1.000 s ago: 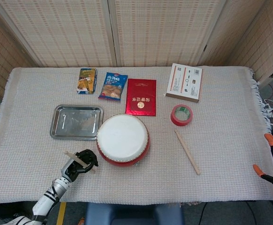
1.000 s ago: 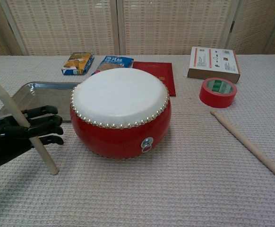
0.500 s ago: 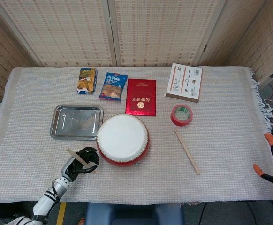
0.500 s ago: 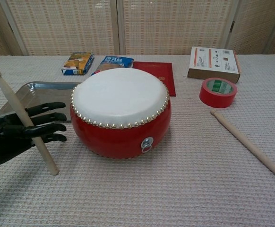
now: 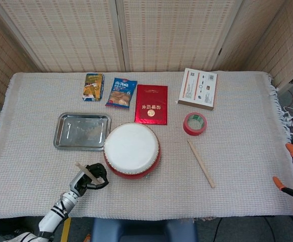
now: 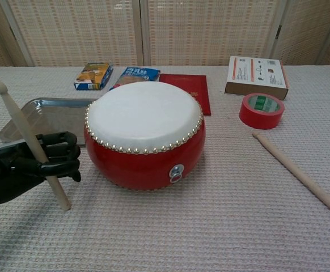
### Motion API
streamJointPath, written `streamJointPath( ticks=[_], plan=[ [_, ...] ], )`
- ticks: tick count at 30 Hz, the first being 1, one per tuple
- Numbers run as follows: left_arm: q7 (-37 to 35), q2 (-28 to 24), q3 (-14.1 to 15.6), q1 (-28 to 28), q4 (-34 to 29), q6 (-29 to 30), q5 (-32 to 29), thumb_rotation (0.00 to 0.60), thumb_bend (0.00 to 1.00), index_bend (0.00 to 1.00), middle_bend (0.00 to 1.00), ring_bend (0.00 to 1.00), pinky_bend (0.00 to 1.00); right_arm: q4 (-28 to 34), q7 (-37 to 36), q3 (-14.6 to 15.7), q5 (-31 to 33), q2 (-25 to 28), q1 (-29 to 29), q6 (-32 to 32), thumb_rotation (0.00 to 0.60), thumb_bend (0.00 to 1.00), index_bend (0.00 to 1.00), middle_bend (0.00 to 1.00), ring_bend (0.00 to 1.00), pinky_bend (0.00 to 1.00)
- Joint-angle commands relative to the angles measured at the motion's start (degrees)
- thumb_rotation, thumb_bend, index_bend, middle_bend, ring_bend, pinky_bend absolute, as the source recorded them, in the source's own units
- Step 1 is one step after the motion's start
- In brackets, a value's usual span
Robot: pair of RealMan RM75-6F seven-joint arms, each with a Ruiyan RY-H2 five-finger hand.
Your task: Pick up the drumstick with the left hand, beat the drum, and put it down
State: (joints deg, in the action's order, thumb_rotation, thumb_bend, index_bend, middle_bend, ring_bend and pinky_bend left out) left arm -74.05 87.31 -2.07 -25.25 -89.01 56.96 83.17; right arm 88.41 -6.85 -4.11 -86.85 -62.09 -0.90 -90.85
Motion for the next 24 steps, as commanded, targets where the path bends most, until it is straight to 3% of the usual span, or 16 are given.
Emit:
streamJointPath(
  ticks=[1, 24],
  plan=[
    [1.6, 0.5, -0.2, -0.1, -0.1, -0.3, -0.6, 0.597, 0.21, 0.60, 0.64, 0.57, 0.52, 0.0, -0.1, 0.0, -0.1, 0.0, -0.1, -0.2, 0.600, 0.20, 0.00, 0.09, 0.00, 0.00],
    [12.3, 4.3, 0.1, 0.5, 2.4, -0.3, -2.2, 0.595, 0.22, 0.79, 0.82, 0.75, 0.72, 0.4, 0.5, -0.1, 0.0, 0.1, -0.4, -0.6, 0.600, 0.20, 0.00, 0.09, 0.00, 0.00]
  ],
)
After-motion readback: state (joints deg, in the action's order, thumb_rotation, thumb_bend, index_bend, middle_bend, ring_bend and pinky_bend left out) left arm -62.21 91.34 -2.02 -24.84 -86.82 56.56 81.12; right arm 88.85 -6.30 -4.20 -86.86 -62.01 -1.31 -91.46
